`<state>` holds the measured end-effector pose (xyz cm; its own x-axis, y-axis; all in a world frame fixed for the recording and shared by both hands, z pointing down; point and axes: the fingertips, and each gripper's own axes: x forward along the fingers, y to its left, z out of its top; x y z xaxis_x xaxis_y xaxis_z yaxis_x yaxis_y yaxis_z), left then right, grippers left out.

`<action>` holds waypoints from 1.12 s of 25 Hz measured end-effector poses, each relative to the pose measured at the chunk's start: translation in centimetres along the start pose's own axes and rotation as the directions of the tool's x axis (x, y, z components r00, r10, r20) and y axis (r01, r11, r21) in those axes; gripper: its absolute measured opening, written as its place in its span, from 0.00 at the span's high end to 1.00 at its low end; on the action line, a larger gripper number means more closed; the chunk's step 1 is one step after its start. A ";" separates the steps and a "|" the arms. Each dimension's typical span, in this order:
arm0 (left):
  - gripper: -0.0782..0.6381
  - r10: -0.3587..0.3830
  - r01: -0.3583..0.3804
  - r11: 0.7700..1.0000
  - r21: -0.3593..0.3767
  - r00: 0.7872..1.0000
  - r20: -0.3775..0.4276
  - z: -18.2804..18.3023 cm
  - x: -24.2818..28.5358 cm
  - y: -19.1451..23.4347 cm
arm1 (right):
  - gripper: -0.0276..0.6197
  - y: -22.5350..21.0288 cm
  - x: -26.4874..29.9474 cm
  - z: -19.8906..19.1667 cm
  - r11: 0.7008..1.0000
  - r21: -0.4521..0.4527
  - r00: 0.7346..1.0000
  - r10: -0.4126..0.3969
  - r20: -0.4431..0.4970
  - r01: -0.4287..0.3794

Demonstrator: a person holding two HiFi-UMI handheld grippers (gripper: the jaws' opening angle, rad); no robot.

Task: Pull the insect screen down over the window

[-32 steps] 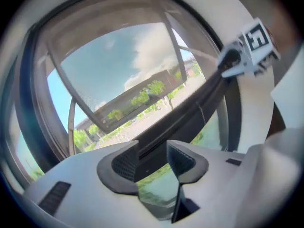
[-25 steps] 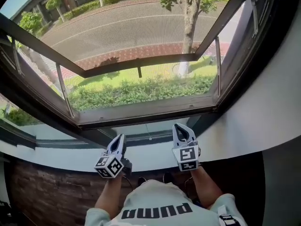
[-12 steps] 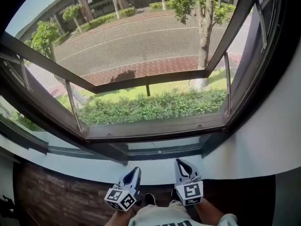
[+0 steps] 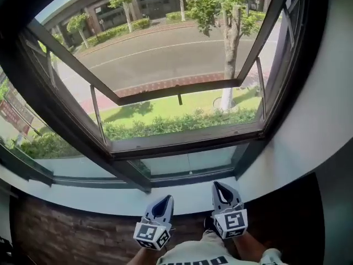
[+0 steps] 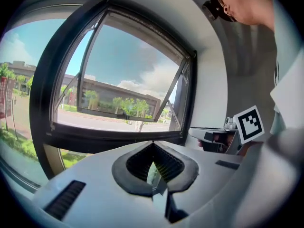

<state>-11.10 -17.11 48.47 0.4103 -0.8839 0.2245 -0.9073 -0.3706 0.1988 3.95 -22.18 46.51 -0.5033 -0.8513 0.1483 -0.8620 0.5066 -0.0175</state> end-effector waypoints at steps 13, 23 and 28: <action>0.87 -0.070 0.074 0.996 0.048 0.994 -0.085 -6.8 -20.5 -2.4 | 0.95 16.7 -14.5 -0.1 0.997 0.068 0.999 -0.036 -0.012 0.037; 0.87 -0.038 0.041 0.998 0.053 0.998 -0.056 -8.7 -27.5 -6.9 | 0.95 19.3 -22.6 -0.9 1.000 0.009 0.999 -0.030 -0.044 0.030; 0.87 -0.013 0.016 0.998 0.053 0.998 -0.054 -9.2 -29.5 -12.1 | 0.95 18.1 -28.8 -2.0 1.000 -0.009 0.999 -0.011 -0.039 0.010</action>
<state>-11.34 16.06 48.21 0.4263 -0.8622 0.2734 -0.9043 -0.3990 0.1517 2.93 11.81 43.93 -0.4912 -0.8508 0.1868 -0.8667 0.4989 -0.0071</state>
